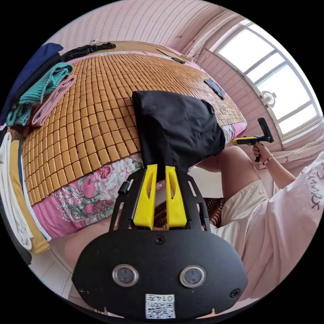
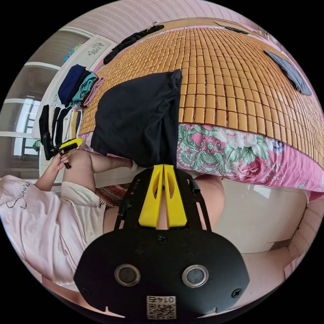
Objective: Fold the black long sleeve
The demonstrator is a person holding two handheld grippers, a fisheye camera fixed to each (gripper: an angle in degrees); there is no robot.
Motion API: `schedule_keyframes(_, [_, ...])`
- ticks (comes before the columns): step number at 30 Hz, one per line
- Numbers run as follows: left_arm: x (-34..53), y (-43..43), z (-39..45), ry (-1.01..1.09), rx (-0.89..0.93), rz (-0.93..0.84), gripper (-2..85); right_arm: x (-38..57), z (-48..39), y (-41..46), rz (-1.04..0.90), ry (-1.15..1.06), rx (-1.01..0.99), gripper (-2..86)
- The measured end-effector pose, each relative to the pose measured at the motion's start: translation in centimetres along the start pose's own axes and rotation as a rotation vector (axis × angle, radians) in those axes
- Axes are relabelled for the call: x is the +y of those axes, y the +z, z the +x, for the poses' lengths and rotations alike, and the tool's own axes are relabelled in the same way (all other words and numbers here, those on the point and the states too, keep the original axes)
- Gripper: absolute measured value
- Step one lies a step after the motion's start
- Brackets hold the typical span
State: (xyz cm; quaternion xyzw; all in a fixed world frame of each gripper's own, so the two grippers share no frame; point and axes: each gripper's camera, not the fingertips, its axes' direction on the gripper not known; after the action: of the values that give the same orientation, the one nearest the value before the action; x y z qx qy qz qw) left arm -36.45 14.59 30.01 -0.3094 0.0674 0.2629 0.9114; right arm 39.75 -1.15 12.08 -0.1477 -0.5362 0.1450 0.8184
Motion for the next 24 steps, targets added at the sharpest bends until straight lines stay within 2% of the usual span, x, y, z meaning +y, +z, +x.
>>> schedule_keyframes(4, [-1.2, 1.5, 4.0, 0.175, -0.058, 0.029, 1.4, -4.3, -6.3, 0.3, 0.061, -0.195, 0.081, -0.3])
schedule_keyframes(8, [-3.3, 7.5, 9.6, 0.324, 0.002, 0.052, -0.7, -12.5, -14.2, 4.4, 0.064, -0.392, 0.28, -0.4])
schedule_keyframes(10, [-4.2, 9.8, 11.4, 0.372, -0.031, 0.055, -0.9, -15.7, -16.5, 6.4, 0.033, -0.456, 0.33, -0.4])
schedule_keyframes(12, [-4.5, 12.4, 12.2, 0.363, -0.102, 0.086, -1.0, -18.6, -17.8, 8.7, -0.033, -0.477, 0.357, -0.4])
schedule_keyframes(14, [-4.4, 15.1, 12.3, 0.371, -0.121, 0.019, -1.0, -21.2, -17.7, 13.4, -0.201, -0.467, 0.421, -0.5])
schedule_keyframes(15, [-3.7, 16.6, 12.3, 0.399, -0.125, 0.008, -1.0, -21.3, -18.0, 13.1, -0.147, -0.482, 0.414, -0.5])
schedule_keyframes(17, [-2.6, 17.1, 12.5, 0.445, -0.139, 0.068, -1.0, -22.2, -18.7, 13.9, -0.22, -0.495, 0.434, -0.5])
schedule_keyframes(21, [-2.3, 18.2, 12.4, 0.402, -0.115, 0.066, -1.0, -23.7, -19.5, 14.1, -0.36, -0.541, 0.426, -0.5])
schedule_keyframes(24, [-1.7, 18.7, 13.5, 0.445, -0.12, 0.073, -1.0, -25.3, -19.7, 13.0, -0.297, -0.514, 0.427, -0.5])
